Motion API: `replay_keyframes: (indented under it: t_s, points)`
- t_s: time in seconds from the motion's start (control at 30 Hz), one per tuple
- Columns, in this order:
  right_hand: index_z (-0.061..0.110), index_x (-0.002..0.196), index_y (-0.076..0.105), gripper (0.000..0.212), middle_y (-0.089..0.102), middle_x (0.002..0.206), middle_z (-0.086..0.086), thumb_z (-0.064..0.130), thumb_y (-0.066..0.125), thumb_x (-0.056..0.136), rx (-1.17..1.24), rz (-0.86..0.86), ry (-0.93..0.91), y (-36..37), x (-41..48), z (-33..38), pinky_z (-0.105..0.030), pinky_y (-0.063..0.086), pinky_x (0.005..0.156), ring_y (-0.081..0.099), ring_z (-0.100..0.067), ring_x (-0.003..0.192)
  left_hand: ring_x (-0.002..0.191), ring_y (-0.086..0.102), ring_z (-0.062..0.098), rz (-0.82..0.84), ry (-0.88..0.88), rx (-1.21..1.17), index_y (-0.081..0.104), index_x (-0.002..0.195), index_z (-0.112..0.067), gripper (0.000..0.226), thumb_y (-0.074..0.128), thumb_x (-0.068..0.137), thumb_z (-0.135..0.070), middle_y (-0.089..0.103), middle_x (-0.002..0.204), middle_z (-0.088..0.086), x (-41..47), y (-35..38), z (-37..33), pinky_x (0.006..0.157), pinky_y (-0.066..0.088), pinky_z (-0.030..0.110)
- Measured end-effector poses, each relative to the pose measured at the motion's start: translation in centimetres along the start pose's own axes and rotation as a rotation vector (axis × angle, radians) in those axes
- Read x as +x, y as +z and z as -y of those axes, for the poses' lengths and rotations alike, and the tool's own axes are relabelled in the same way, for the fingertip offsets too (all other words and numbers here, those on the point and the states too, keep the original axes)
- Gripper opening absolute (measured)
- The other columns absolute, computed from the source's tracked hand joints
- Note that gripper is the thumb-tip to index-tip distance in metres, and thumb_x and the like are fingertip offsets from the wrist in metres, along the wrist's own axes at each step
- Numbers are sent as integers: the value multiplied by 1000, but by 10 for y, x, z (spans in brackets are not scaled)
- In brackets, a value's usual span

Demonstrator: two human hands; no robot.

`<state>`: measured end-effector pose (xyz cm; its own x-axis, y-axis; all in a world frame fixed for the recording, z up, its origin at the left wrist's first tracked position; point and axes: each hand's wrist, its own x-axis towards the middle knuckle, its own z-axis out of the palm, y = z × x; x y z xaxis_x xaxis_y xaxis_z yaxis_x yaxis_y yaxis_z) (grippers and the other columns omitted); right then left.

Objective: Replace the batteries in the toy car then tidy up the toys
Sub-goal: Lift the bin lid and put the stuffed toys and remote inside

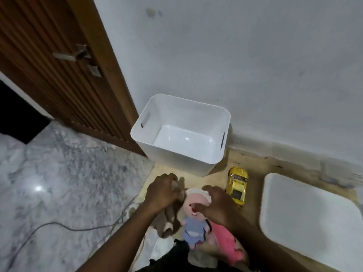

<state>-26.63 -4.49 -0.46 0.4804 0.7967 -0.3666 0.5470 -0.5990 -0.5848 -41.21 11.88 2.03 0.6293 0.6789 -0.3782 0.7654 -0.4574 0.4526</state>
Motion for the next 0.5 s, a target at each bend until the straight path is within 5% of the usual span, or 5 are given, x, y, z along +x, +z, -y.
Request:
replay_keyframes:
  t_s: [0.1,0.23,0.37,0.5]
  points:
    - [29,126,53,84,60,117,-1,85,59,64,-209,55,-22,12,9,11,-37,52,87,58,-22,106,137,38,28,-2,-70,172,45,143,-29,63,67,85,-40,42,146,3,0,2,27,105,40,49]
    - [28,151,26,110,39,150,-5,87,57,64,-287,174,38,29,20,18,-42,42,107,43,-28,135,148,18,36,60,-153,67,26,153,-40,83,71,83,-33,17,162,1,6,16,49,112,32,60]
    - [30,153,21,107,30,157,-5,80,62,68,-233,183,33,39,25,21,-43,40,109,36,-31,141,126,51,40,36,-183,1,22,150,-48,79,68,85,-39,20,158,4,7,30,58,100,48,53]
    - [33,146,29,92,43,146,-1,74,60,70,-196,-20,-122,43,21,33,-42,49,101,49,-29,129,108,64,33,-159,-139,-152,37,143,-41,64,66,86,-43,35,143,3,0,28,47,85,52,36]
